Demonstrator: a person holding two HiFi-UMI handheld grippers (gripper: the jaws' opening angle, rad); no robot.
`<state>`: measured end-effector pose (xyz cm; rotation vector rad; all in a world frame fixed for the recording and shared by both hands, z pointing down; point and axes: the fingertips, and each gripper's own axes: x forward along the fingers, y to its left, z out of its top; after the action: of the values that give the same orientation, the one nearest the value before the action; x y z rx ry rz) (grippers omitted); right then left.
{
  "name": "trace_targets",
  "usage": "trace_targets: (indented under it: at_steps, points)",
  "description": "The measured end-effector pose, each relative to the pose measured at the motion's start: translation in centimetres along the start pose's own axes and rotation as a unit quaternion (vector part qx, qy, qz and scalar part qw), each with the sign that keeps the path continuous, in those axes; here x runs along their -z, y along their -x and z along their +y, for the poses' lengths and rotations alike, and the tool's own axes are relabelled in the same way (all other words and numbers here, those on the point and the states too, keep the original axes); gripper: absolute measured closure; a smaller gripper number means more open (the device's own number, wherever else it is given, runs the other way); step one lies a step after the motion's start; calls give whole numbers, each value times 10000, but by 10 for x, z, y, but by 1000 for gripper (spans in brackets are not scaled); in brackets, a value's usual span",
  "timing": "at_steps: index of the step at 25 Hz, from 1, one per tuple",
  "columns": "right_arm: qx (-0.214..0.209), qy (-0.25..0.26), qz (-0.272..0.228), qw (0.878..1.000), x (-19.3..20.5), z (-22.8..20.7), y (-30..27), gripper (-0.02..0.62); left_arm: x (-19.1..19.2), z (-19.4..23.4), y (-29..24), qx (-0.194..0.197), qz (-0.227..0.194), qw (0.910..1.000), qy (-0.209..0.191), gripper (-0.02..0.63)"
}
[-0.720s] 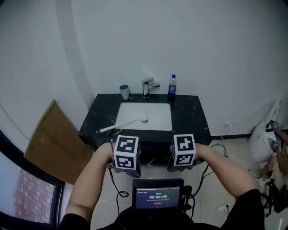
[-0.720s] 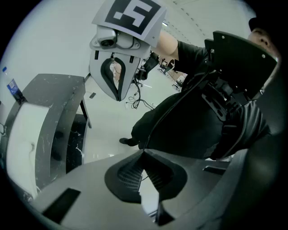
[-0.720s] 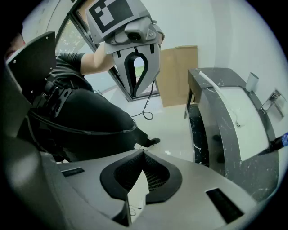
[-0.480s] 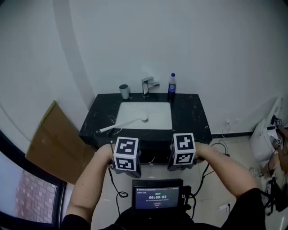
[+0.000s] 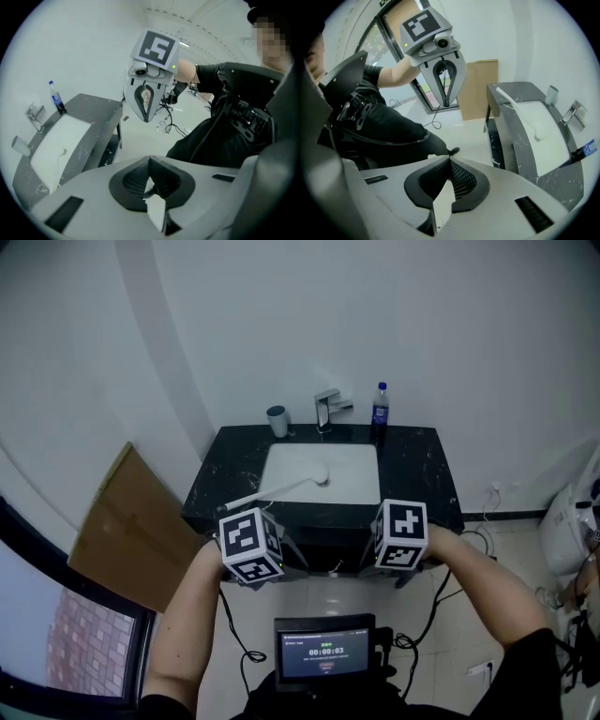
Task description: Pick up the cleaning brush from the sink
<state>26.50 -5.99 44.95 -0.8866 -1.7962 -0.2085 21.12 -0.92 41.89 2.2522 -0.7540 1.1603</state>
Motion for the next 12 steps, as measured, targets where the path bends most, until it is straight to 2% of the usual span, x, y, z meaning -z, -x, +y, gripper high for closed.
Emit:
trace_targets:
  at_steps: [2,4,7,10,12]
  points:
    - [172,-181,-369,9990,-33,-17,-3,594,17,23,24,-468,-363,9982,120,606]
    - [357,-353,-785,9956,-72,-35,-6,594,40,53,56,-1021,-726,9916,329,606]
    - [700,-576,-1478,9849,-139,-70,-9,594,82,97,119,-1678,-1395,9740,609,606]
    - [1039,-617,-1864,9750,-207,-114,-18,594,131,138,189,-1985,-1922,9579,779,606]
    - [1263,-692,-2083,9674,-246,-150,-18,594,156,174,228,-2238,-2116,9472,894,606]
